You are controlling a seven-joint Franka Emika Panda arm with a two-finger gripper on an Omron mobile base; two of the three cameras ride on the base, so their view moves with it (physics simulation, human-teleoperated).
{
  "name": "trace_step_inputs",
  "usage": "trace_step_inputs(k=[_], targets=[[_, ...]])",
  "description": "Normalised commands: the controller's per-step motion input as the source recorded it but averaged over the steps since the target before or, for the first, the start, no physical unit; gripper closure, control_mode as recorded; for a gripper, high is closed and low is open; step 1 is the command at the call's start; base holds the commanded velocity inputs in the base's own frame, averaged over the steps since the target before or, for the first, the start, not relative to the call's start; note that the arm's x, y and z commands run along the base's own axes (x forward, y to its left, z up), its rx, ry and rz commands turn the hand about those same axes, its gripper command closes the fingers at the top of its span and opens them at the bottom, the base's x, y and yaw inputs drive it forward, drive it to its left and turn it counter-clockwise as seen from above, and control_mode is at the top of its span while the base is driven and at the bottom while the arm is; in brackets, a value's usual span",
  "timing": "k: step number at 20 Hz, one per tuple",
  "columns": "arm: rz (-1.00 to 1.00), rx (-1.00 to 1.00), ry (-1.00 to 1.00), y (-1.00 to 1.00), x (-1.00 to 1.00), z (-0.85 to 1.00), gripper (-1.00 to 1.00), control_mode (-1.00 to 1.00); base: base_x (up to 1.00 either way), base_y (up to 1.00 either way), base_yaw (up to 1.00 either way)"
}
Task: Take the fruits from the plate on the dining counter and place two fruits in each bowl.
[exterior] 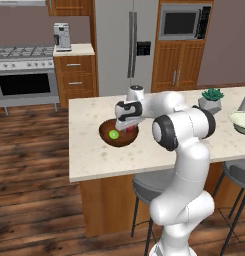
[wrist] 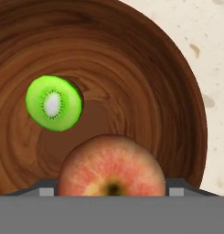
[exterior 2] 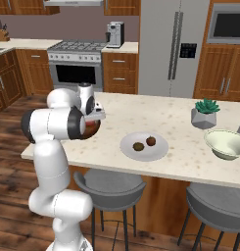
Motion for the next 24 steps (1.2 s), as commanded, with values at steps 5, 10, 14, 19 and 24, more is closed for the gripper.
trace_step_inputs(k=[5,10,14,19,24], targets=[[0.01,0.00,0.00,0.00,0.00,-0.08,1.00,-1.00,0.00,0.00,0.00],[0.00,0.00,0.00,0.03,0.00,-0.07,-1.00,-1.00,0.00,0.00,0.00],[0.00,-0.01,0.00,0.07,0.00,-0.02,-1.00,-1.00,0.00,0.00,0.00],[0.01,0.00,0.00,0.00,0.00,0.00,-1.00,-1.00,0.00,0.00,0.00],[0.01,0.00,0.00,0.00,-0.03,0.04,-1.00,-1.00,0.00,0.00,0.00]])
